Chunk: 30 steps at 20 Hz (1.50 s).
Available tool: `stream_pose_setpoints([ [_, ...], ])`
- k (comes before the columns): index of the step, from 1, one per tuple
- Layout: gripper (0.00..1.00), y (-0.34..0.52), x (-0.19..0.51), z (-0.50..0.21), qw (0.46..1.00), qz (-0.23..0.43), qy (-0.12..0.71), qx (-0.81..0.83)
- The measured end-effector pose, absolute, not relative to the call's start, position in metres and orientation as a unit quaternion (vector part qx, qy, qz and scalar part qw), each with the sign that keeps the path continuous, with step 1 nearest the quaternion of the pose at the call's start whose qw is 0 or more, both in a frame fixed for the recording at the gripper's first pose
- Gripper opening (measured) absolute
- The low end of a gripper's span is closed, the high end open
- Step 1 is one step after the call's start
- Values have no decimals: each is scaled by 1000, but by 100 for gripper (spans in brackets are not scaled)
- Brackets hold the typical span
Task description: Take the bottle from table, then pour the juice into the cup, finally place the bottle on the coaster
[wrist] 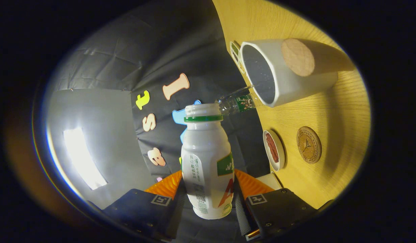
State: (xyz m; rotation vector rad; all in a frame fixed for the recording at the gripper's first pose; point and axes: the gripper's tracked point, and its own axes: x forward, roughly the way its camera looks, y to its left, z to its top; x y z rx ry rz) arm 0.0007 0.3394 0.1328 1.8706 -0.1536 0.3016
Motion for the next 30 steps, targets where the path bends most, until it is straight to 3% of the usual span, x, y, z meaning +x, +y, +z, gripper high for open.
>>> stream_pose_setpoints([
  [14, 67, 337, 0, 134, 556, 123, -71, 819],
  [30, 67, 326, 5, 135, 490, 112, -91, 860],
])
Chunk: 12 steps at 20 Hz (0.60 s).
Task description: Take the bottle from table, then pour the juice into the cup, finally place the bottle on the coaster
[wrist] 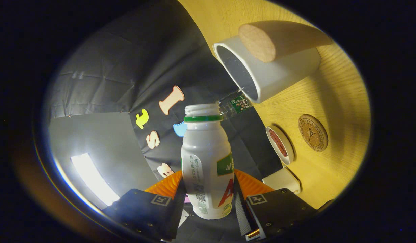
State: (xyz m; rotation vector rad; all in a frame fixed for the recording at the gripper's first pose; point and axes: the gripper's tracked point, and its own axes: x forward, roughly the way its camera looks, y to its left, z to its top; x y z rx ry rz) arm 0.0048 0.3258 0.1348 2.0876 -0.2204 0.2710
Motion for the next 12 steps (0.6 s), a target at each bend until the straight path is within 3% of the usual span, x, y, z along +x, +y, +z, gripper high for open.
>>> stream_pose_setpoints([
  [12, 67, 322, 3, 136, 460, 112, -101, 875],
])
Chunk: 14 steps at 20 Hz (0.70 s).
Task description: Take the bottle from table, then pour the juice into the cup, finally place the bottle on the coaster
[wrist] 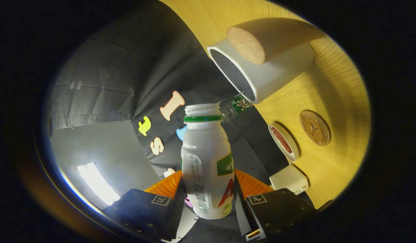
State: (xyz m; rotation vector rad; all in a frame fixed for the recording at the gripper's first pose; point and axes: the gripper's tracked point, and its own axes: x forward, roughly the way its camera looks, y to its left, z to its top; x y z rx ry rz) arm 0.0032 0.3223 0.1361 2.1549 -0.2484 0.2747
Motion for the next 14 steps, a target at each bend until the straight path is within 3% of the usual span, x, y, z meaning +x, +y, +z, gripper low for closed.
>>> stream_pose_setpoints([
  [10, 67, 323, 3, 135, 462, 115, -99, 874],
  [14, 67, 337, 10, 125, 588, 107, -62, 800],
])
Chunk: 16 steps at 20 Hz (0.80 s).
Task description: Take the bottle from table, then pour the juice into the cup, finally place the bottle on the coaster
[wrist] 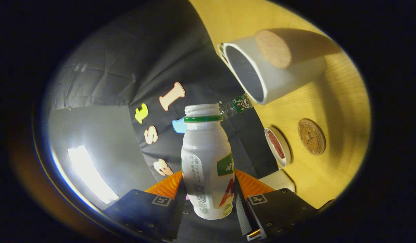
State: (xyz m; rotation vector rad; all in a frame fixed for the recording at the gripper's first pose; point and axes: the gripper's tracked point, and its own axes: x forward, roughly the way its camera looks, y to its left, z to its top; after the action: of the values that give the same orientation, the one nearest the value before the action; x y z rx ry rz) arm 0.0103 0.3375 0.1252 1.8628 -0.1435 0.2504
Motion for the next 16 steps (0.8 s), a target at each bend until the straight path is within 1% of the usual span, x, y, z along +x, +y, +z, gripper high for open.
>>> stream_pose_setpoints([
  [2, 67, 341, 14, 115, 667, 95, -40, 738],
  [4, 67, 341, 16, 110, 726, 89, -35, 681],
  [8, 67, 346, 20, 110, 800, 89, -32, 592],
  [12, 67, 350, 34, 92, 896, 62, -6, 439],
  [16, 67, 361, 50, 75, 956, 45, 13, 289],
])
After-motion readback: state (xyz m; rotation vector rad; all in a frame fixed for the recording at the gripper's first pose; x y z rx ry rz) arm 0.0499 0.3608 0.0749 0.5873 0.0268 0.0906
